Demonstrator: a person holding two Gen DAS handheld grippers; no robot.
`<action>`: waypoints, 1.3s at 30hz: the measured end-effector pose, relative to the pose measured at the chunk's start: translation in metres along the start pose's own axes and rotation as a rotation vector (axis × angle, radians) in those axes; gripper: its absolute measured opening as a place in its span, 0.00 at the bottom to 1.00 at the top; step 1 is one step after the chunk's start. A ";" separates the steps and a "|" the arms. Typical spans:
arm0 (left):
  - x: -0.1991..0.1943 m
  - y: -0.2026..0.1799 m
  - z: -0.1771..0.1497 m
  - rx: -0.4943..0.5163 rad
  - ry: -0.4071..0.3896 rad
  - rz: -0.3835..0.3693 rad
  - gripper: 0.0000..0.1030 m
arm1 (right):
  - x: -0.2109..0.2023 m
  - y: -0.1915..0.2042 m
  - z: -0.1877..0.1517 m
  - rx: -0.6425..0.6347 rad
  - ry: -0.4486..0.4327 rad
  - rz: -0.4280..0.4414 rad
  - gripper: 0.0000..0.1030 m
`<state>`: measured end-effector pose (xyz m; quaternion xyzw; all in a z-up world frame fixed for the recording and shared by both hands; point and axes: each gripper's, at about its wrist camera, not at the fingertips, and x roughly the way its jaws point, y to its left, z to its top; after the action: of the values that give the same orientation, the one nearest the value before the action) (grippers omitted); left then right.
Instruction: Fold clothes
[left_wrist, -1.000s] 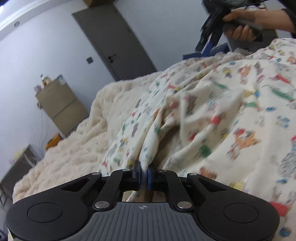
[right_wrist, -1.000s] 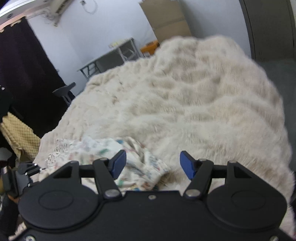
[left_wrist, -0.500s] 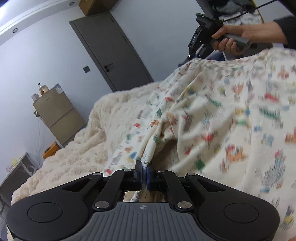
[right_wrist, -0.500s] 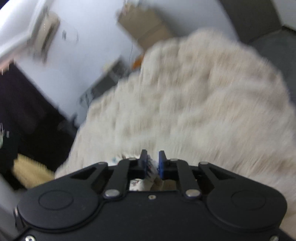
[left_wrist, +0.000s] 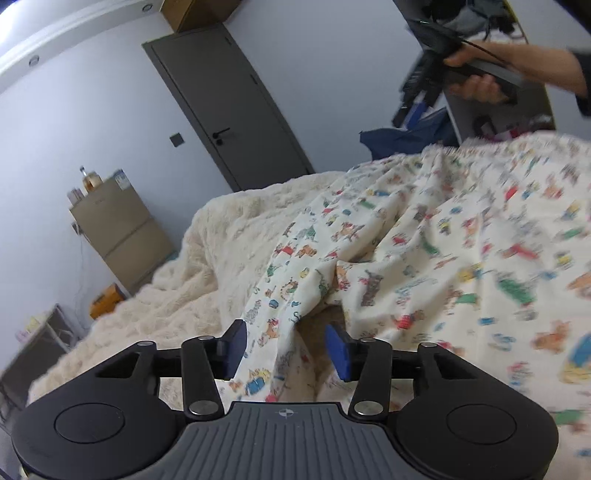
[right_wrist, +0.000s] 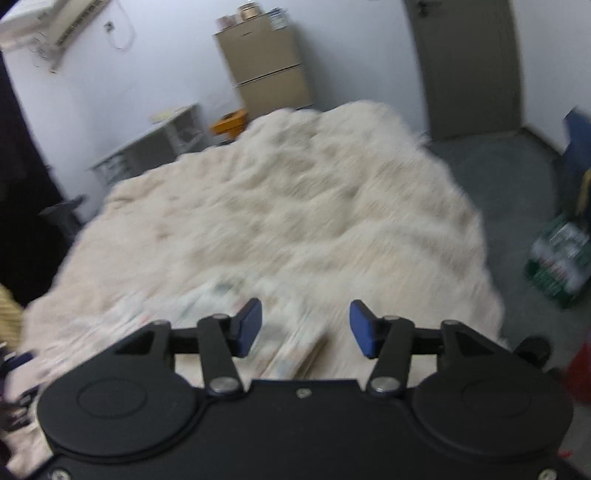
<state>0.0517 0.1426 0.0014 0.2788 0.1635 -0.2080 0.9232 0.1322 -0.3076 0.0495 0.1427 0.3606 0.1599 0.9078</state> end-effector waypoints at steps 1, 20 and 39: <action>-0.009 -0.005 0.004 0.002 -0.017 -0.032 0.48 | -0.015 -0.004 -0.014 0.000 0.017 0.041 0.58; -0.015 -0.088 0.049 -0.139 0.020 -0.369 0.01 | -0.085 -0.019 -0.108 -0.136 0.158 0.481 0.04; -0.092 -0.135 0.009 0.228 0.160 -0.158 0.57 | -0.163 0.074 -0.187 -1.136 0.038 0.173 0.65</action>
<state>-0.0895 0.0618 -0.0133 0.3839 0.2331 -0.2743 0.8503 -0.1248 -0.2778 0.0456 -0.3411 0.2214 0.4047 0.8190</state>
